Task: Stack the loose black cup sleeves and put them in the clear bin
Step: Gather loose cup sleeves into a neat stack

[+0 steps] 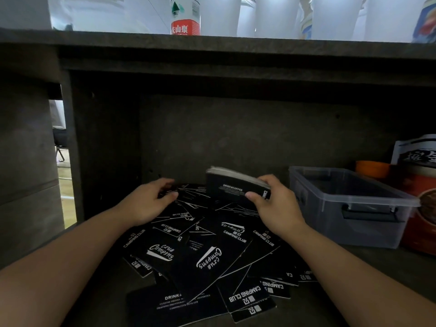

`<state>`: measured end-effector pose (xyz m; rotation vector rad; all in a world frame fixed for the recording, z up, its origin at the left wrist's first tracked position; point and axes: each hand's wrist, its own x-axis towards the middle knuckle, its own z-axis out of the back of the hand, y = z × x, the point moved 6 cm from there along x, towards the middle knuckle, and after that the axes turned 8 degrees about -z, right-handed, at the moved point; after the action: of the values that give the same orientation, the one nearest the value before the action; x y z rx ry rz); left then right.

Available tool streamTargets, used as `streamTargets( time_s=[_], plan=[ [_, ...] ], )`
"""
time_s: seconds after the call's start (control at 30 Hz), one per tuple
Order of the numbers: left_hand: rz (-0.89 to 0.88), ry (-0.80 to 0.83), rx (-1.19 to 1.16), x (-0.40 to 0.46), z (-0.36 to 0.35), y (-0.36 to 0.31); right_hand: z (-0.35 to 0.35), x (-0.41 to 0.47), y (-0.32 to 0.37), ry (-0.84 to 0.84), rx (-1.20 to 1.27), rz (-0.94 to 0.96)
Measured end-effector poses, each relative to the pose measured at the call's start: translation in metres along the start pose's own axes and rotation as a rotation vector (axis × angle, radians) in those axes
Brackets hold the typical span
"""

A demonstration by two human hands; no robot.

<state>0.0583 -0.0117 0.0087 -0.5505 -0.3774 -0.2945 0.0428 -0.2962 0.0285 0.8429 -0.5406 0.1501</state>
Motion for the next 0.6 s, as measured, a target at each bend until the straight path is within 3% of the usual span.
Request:
streamTargets(
  time_s=[0.13, 0.27, 0.4, 0.6],
  plan=[
    [-0.062, 0.172, 0.05, -0.004, -0.016, -0.005, 0.008, 0.004, -0.01, -0.087, 0.06, -0.074],
    [-0.045, 0.316, 0.246, 0.001, -0.032, -0.005, 0.007, 0.005, -0.015, -0.099, 0.07, -0.101],
    [-0.091, 0.256, 0.357, 0.005, -0.023, -0.011, 0.005, 0.004, -0.015, -0.096, 0.073, -0.106],
    [-0.098, 0.15, 0.288, 0.004, -0.012, -0.005, 0.004, 0.004, -0.014, -0.084, 0.066, -0.097]
  ],
)
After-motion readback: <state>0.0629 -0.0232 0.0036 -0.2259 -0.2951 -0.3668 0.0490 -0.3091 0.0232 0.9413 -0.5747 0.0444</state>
